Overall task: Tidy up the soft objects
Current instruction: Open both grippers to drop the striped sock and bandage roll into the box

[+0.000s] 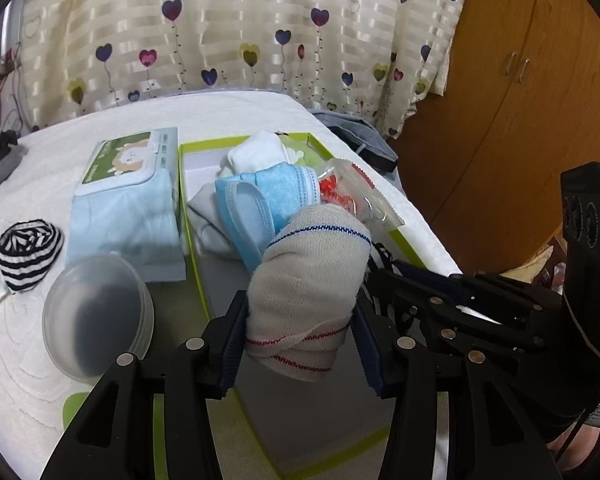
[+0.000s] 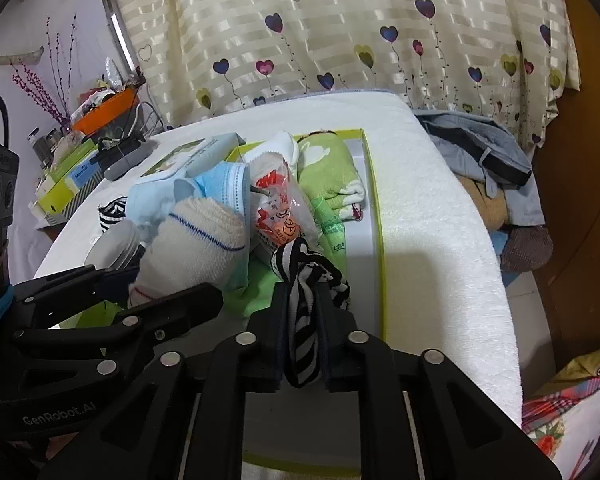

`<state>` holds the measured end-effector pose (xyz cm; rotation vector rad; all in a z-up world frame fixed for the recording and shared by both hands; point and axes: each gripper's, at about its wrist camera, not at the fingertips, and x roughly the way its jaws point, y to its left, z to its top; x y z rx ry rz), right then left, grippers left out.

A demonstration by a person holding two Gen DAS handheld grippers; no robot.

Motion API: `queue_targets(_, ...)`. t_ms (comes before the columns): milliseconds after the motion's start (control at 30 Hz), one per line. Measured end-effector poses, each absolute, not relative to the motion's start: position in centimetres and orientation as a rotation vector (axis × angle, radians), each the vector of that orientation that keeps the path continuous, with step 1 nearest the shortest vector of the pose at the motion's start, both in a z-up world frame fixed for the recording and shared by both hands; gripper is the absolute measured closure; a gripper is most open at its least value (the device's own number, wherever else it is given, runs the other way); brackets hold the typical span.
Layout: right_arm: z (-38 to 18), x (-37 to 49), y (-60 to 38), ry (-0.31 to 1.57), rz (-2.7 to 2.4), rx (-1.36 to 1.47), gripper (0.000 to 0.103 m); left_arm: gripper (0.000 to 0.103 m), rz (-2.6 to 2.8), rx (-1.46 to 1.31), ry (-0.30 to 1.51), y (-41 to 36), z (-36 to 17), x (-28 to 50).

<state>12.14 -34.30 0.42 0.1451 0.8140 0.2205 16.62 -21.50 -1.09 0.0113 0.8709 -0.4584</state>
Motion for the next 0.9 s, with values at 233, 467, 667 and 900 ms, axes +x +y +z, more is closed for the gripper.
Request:
queue_targets(233,1.6,10.5,-34.6,0.759,0.207,0.130,0.062,0.055,-0.471,0.001,0.838,-20.9,-0.1,15.5)
queue_targets(467,2.5,8.8,-34.6,0.727,0.209,0.126,0.059,0.053,-0.494,0.006,0.805,-20.3,0.8,14.1)
queue_targets(667,3.1,7.9,-34.4,0.721,0.197,0.115,0.059,0.053,-0.484,0.010,0.771,-19.6,1.7,12.7)
queue_targets(900,4.6,6.6,-33.6,0.691,0.191,0.097,0.059,0.053,-0.487,0.003,0.739,-18.6,2.9,11.3)
